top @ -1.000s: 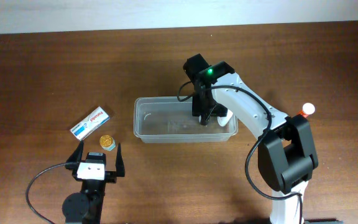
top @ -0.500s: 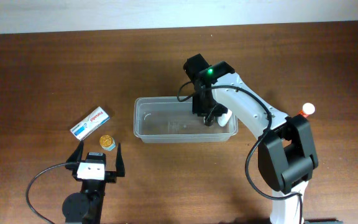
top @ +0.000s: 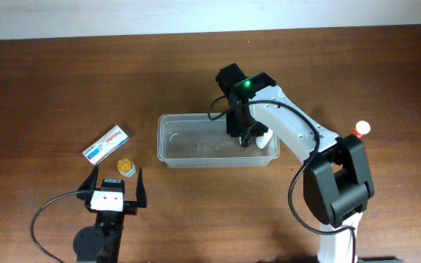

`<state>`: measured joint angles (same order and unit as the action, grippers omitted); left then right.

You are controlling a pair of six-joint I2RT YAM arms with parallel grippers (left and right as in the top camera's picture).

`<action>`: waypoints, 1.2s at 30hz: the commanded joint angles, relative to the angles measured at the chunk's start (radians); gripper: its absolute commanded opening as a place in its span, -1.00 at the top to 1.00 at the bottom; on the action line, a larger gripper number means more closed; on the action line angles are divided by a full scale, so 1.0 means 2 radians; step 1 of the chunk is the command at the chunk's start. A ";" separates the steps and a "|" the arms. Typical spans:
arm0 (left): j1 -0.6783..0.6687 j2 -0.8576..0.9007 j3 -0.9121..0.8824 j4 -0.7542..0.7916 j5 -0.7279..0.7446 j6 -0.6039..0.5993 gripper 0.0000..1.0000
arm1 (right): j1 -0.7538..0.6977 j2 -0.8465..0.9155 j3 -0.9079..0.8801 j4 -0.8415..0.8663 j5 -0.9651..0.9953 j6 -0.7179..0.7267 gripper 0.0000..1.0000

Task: Pack container
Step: 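Set the dark bottle upright beside the lotion bottle and open the gripper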

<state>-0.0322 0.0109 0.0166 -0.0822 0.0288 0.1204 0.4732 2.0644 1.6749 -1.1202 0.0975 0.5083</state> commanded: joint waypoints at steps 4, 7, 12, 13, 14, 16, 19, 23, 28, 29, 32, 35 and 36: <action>0.002 -0.002 -0.004 0.001 0.000 0.008 -0.99 | 0.002 0.002 -0.002 0.000 0.008 -0.002 0.07; 0.002 -0.002 -0.004 0.001 0.000 0.008 -0.99 | 0.002 0.002 -0.002 0.000 0.008 -0.002 0.07; 0.002 -0.002 -0.004 0.001 0.000 0.008 -0.99 | 0.002 0.001 0.002 0.000 0.008 -0.011 0.06; 0.002 -0.002 -0.004 0.001 0.000 0.008 -0.99 | 0.002 0.001 0.004 -0.001 0.008 -0.017 0.06; 0.002 -0.002 -0.004 0.001 0.000 0.008 -0.99 | 0.002 0.001 0.006 -0.001 0.008 -0.020 0.06; 0.002 -0.002 -0.004 0.001 0.000 0.008 -0.99 | 0.002 0.001 0.010 -0.001 0.008 -0.026 0.06; 0.002 -0.002 -0.004 0.001 0.000 0.008 -0.99 | 0.002 0.001 0.018 -0.005 0.010 -0.038 0.06; 0.002 -0.002 -0.004 0.001 0.000 0.008 -0.99 | 0.002 0.001 0.032 -0.017 0.024 -0.043 0.06; 0.002 -0.002 -0.004 0.001 0.000 0.008 -0.99 | 0.002 0.000 0.056 -0.039 0.038 -0.047 0.06; 0.002 -0.002 -0.004 0.001 0.000 0.008 -0.99 | 0.002 0.000 0.061 -0.042 0.040 -0.047 0.07; 0.002 -0.002 -0.004 0.001 0.000 0.008 -0.99 | 0.002 0.001 0.074 -0.052 0.050 -0.047 0.07; 0.002 -0.002 -0.004 0.001 0.000 0.008 -0.99 | 0.002 0.000 0.082 -0.058 0.049 -0.055 0.07; 0.002 -0.002 -0.004 0.001 0.000 0.008 -0.99 | 0.002 0.000 0.082 -0.059 0.049 -0.055 0.07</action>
<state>-0.0322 0.0109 0.0166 -0.0822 0.0288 0.1204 0.4732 2.0644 1.8118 -1.2297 0.1654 0.4129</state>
